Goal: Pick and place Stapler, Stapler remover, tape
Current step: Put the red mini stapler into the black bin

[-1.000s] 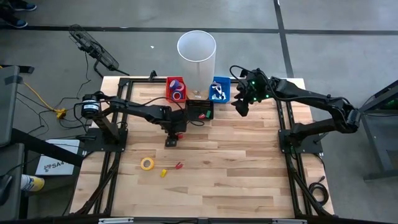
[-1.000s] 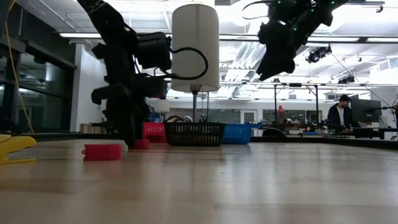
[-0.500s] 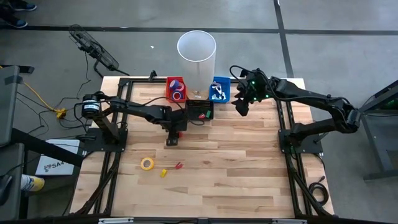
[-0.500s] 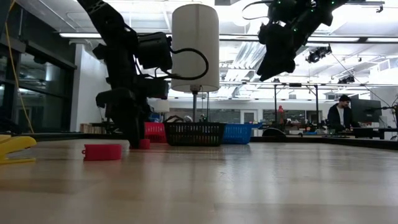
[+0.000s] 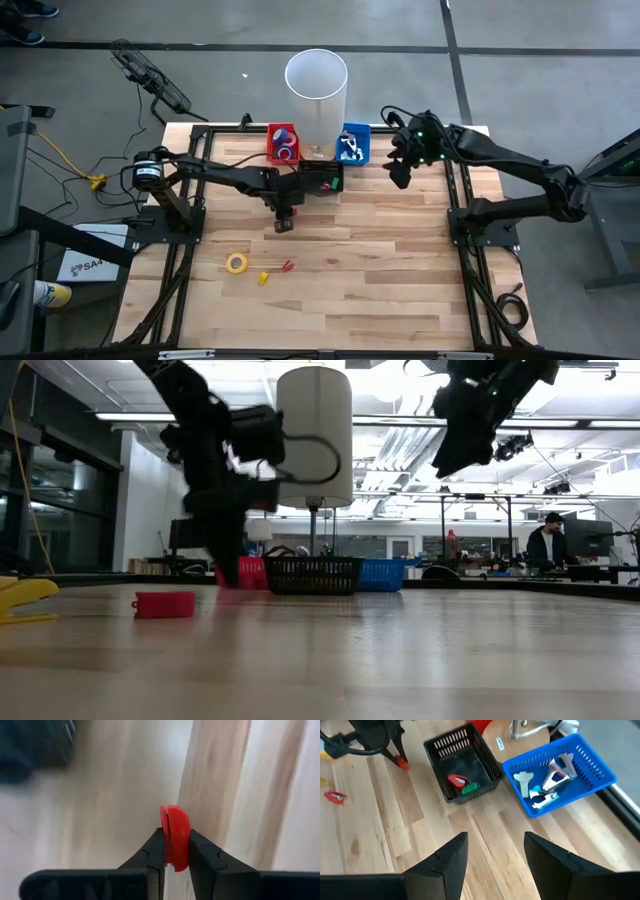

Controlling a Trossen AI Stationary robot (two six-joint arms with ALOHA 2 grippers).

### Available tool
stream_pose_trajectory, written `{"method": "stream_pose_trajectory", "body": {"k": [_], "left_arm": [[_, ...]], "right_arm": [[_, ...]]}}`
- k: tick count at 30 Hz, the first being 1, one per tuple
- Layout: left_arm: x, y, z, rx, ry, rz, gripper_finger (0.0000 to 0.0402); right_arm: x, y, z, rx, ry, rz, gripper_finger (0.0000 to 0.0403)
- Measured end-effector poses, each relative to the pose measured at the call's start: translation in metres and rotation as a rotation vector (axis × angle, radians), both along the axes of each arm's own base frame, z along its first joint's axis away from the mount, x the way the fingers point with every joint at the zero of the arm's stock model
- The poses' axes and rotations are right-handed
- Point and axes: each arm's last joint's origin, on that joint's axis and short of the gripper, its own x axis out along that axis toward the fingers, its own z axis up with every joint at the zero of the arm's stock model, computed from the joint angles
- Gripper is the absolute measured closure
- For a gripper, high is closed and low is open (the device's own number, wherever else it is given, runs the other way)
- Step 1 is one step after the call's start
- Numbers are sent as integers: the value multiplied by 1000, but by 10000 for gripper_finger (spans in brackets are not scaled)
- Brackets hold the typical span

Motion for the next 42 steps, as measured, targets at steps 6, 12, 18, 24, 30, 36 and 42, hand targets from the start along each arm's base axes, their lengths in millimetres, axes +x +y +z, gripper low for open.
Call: {"method": "stream_pose_trajectory", "body": {"k": [6,12,18,24,30,36,42], "left_arm": [[25,7,37,71,-128,50,352],[40,15,65,258,-218,137,352],[43,19,57,410,-189,130,352],[51,22,33,486,-97,67,352],[57,25,19,536,-66,86,352],[58,25,15,529,-63,77,352],[58,25,15,537,-56,52,312]], "right_arm": [[-12,5,13,-57,-41,-51,218],[-18,7,19,-101,-48,-87,219],[-18,8,19,-103,-47,-85,218],[-19,8,18,-102,-42,-83,221],[-19,8,18,-102,-40,-82,221],[-19,8,18,-103,-38,-82,222],[-19,8,18,-107,-34,-77,222]]}}
